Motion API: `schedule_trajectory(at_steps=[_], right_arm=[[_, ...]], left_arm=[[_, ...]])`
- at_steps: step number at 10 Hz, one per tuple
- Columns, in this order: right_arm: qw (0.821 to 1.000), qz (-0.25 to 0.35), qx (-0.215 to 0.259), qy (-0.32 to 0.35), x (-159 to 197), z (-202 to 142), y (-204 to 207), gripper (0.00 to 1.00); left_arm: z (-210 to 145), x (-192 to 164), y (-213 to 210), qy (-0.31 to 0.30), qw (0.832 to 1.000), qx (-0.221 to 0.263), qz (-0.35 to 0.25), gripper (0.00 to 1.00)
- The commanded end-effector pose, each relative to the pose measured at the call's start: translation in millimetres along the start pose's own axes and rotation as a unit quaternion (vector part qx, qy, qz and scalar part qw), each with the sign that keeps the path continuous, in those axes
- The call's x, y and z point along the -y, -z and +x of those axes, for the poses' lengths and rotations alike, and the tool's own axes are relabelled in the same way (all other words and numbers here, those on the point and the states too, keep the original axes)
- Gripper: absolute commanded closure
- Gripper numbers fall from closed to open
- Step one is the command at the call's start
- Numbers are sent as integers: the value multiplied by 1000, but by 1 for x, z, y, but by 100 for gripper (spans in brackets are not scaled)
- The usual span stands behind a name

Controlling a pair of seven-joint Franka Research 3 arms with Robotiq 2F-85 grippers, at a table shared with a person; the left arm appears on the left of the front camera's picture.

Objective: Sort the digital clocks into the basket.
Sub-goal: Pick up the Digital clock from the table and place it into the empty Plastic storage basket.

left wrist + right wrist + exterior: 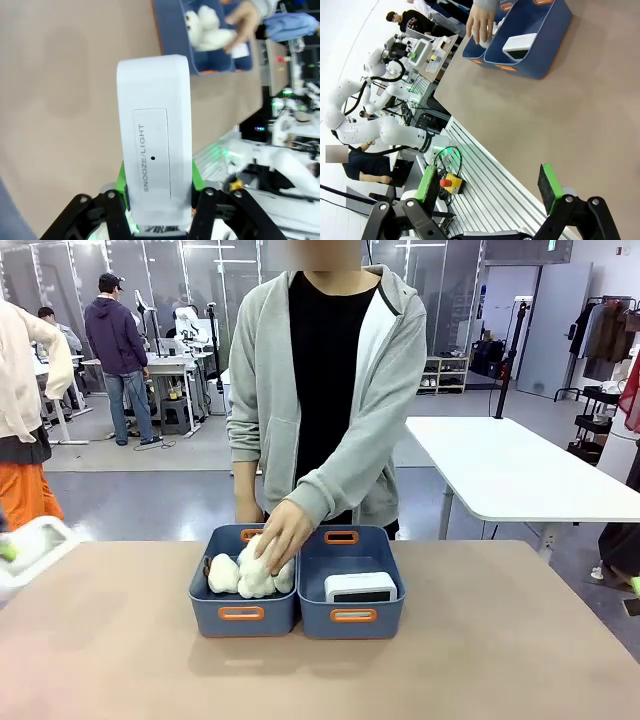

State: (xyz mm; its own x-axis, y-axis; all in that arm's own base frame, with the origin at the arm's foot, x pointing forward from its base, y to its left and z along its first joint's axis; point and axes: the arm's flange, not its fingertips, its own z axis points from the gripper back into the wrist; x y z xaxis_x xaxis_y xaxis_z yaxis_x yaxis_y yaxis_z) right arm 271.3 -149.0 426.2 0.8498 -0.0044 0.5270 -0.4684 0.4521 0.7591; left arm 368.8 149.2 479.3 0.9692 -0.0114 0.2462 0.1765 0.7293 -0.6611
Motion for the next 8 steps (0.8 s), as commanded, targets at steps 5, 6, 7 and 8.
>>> schedule_trajectory(at_steps=[5, 6, 7, 8], right_arm=[[1000, 3, 6, 4, -4, 2, -2, 0], [1000, 3, 6, 4, -4, 2, -2, 0], [1000, 3, 6, 4, -4, 2, -2, 0], [1000, 3, 6, 4, -4, 2, -2, 0]], left_arm=[[-32, 4, -40, 81, 989, 78, -99, 100], [-31, 17, -38, 131, 984, 77, -94, 100], [-29, 43, -37, 221, 966, 94, -91, 100], [-20, 70, -26, 279, 955, 85, -62, 100]])
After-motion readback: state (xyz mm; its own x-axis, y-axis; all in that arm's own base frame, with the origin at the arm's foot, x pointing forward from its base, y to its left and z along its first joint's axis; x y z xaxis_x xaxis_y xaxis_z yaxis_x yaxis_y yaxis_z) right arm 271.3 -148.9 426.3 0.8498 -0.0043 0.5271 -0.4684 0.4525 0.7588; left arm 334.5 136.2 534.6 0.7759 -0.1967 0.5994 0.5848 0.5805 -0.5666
